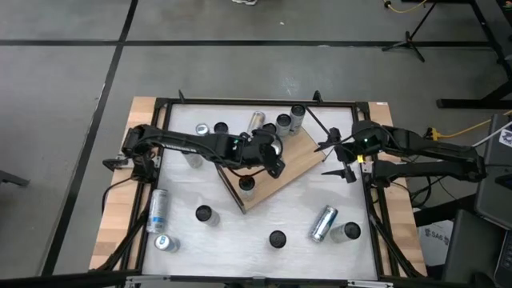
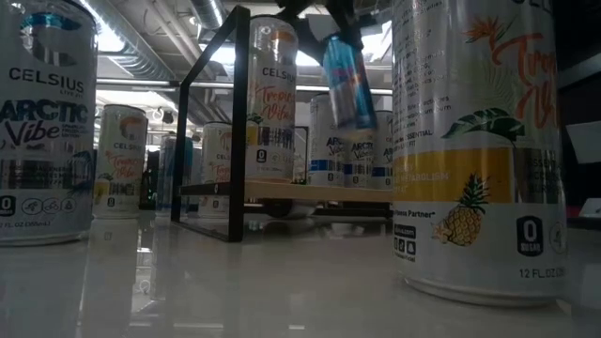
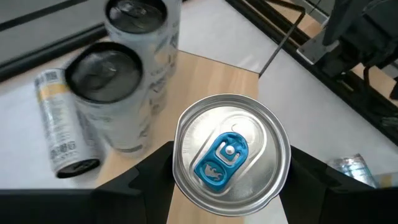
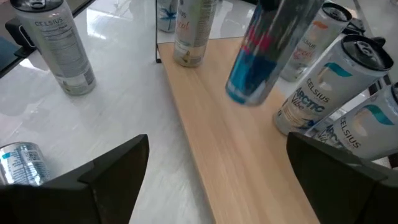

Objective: Place canned beverage on shelf
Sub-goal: Put the blue soda can on the shelf

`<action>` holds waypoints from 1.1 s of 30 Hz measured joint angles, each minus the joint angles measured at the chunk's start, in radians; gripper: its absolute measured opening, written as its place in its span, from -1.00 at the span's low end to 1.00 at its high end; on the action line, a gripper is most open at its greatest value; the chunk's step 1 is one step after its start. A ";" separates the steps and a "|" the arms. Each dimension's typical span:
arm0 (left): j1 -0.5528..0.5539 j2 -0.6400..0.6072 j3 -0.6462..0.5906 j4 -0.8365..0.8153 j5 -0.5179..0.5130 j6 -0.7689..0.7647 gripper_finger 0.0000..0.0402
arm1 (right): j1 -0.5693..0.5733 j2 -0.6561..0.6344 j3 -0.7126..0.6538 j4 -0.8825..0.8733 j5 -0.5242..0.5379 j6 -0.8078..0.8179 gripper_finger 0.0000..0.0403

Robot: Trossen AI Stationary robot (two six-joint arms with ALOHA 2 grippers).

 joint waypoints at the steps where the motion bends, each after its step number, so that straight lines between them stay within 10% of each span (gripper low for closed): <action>1: -0.002 0.004 0.000 -0.005 0.003 -0.004 0.07 | 0.000 0.004 0.000 -0.001 0.000 0.000 0.84; 33: -0.002 0.139 0.000 0.008 0.028 -0.004 0.28 | -0.001 0.028 0.000 0.002 0.008 -0.002 0.84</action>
